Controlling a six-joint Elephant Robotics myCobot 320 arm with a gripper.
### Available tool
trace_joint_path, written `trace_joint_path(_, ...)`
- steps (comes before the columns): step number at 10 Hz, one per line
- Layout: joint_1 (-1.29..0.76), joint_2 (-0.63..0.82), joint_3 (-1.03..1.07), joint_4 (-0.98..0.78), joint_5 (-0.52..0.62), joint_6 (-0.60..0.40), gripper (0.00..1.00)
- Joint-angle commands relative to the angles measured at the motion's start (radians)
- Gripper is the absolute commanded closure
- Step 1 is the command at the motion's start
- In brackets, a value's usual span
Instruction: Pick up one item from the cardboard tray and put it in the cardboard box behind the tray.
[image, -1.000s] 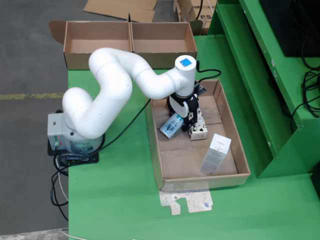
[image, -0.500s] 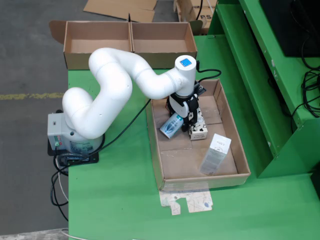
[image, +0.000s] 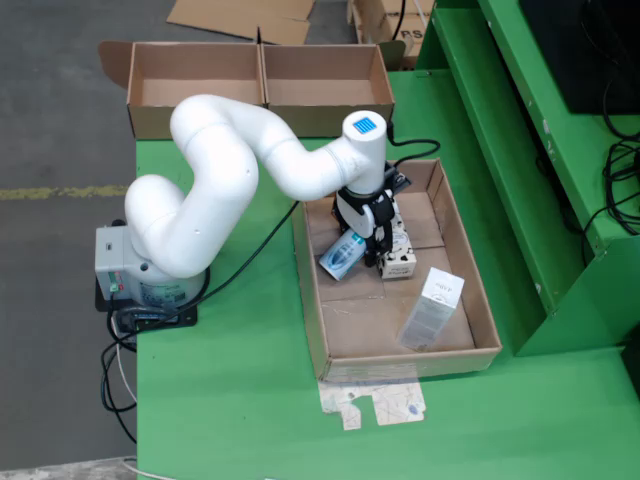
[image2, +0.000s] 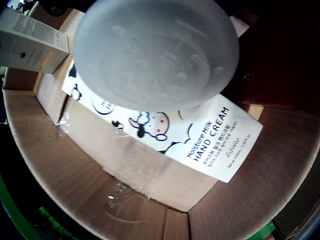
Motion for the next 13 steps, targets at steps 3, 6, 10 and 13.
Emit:
trace_joint_path(3,0.077,0.219,-0.035,-0.091,-0.065,0.084,1.0)
trace_joint_path(6,0.088,0.275,-0.038,-0.119,-0.074,0.094,1.0)
trace_joint_path(10,0.103,0.344,0.043,-0.224,-0.09,0.091,1.0)
trace_joint_path(13,0.173,0.237,0.345,-0.436,-0.126,0.176,1.0)
